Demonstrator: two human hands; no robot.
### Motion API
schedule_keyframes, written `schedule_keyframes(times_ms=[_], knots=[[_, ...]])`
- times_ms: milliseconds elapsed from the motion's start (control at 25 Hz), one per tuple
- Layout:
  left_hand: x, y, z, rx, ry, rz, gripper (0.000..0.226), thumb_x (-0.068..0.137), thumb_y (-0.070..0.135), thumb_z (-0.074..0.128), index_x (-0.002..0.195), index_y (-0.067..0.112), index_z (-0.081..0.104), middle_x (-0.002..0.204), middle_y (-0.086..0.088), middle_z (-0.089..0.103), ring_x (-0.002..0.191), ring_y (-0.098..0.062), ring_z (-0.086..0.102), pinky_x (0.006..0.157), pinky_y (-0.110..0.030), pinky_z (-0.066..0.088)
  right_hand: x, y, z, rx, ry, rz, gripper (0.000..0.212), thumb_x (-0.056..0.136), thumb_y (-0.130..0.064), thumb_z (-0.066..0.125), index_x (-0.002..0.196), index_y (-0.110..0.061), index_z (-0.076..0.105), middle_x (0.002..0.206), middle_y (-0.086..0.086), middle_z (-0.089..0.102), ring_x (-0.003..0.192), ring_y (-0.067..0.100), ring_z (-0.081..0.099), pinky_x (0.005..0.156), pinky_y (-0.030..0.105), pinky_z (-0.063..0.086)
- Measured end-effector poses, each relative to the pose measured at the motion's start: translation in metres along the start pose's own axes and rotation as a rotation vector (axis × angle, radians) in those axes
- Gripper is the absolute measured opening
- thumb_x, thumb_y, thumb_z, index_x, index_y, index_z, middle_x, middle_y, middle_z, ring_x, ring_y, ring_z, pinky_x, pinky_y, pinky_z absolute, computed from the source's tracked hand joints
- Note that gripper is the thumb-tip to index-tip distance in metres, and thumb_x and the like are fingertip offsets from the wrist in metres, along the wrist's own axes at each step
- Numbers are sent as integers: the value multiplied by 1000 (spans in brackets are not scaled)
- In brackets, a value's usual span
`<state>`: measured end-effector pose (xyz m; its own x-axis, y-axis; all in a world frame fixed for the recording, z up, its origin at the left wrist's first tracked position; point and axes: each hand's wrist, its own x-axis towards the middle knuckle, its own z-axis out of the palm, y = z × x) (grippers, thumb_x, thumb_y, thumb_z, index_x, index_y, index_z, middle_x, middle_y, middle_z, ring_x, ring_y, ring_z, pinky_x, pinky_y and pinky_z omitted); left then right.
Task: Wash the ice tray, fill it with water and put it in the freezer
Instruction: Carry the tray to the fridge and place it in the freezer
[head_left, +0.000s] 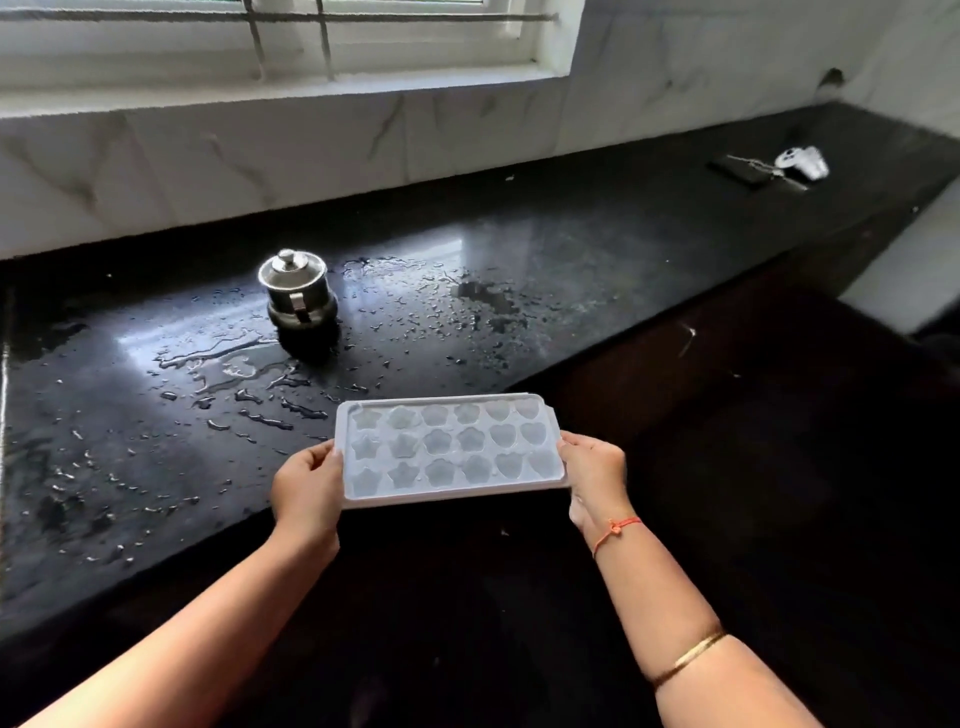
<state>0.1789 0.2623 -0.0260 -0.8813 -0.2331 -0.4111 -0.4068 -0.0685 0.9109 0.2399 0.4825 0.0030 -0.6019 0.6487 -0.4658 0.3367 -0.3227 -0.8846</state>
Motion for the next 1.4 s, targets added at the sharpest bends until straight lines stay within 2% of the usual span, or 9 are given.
schedule_keyframes(times_ms=[160, 280, 400, 480, 680, 880, 1000, 1160, 1400], knots=[[-30, -17, 42, 56, -89, -5, 11, 90, 13, 55, 97, 12, 63, 81, -5, 65, 72, -20, 62, 75, -37, 53, 3, 10, -60, 24, 148, 19, 9, 75, 10, 52, 79, 16, 57, 102, 34, 60, 95, 47, 61, 71, 56, 54], [-55, -29, 74, 97, -177, -22, 12, 91, 13, 53, 97, 13, 63, 91, -8, 67, 83, -25, 63, 82, -40, 53, 2, 14, -108, 59, 223, 22, 11, 75, 8, 53, 78, 13, 62, 85, 19, 71, 77, 31, 70, 59, 33, 50], [-76, -41, 101, 168, -237, -3, 15, 90, 11, 50, 92, 14, 65, 89, -5, 67, 85, -23, 64, 81, -37, 53, -1, 17, -150, 78, 287, 35, 16, 78, 3, 56, 68, 1, 68, 65, 1, 65, 61, 15, 61, 54, 23, 45], [-89, -48, 119, 197, -278, 4, 17, 90, 12, 50, 94, 12, 66, 89, -4, 68, 85, -22, 65, 78, -36, 53, -4, 19, -176, 102, 334, 43, 18, 79, 2, 57, 67, -5, 68, 63, -2, 64, 61, 13, 61, 57, 25, 47], [-122, -58, 162, 239, -405, 7, 19, 91, 11, 47, 98, 10, 66, 90, -4, 69, 82, -20, 66, 68, -30, 52, -6, 24, -229, 183, 450, 41, 14, 77, 5, 56, 86, 15, 60, 75, 12, 69, 67, 24, 66, 56, 26, 43], [-151, -63, 207, 290, -510, 3, 19, 91, 10, 46, 100, 9, 63, 93, -7, 68, 85, -23, 66, 67, -30, 53, 0, 24, -275, 263, 534, 45, 9, 80, 2, 58, 77, 2, 66, 67, 3, 66, 63, 14, 61, 58, 23, 46], [-162, -68, 240, 332, -583, 0, 20, 90, 9, 46, 93, 11, 66, 92, -8, 70, 84, -24, 68, 68, -33, 55, 11, 25, -303, 311, 610, 49, 8, 79, 5, 57, 83, 10, 61, 87, 16, 68, 74, 21, 65, 59, 25, 43], [-177, -73, 289, 347, -669, -33, 24, 86, 4, 45, 78, 11, 66, 84, -11, 70, 81, -31, 67, 75, -43, 54, 34, 23, -339, 318, 671, 52, 12, 79, 6, 57, 88, 12, 63, 85, 21, 69, 74, 25, 66, 58, 25, 45], [-195, -83, 388, 410, -853, 5, 29, 82, 5, 43, 76, 9, 71, 88, -17, 72, 88, -38, 67, 82, -53, 52, 80, 5, -406, 363, 750, 66, 18, 79, 6, 57, 71, -4, 70, 73, 8, 66, 72, 21, 63, 67, 32, 51]])
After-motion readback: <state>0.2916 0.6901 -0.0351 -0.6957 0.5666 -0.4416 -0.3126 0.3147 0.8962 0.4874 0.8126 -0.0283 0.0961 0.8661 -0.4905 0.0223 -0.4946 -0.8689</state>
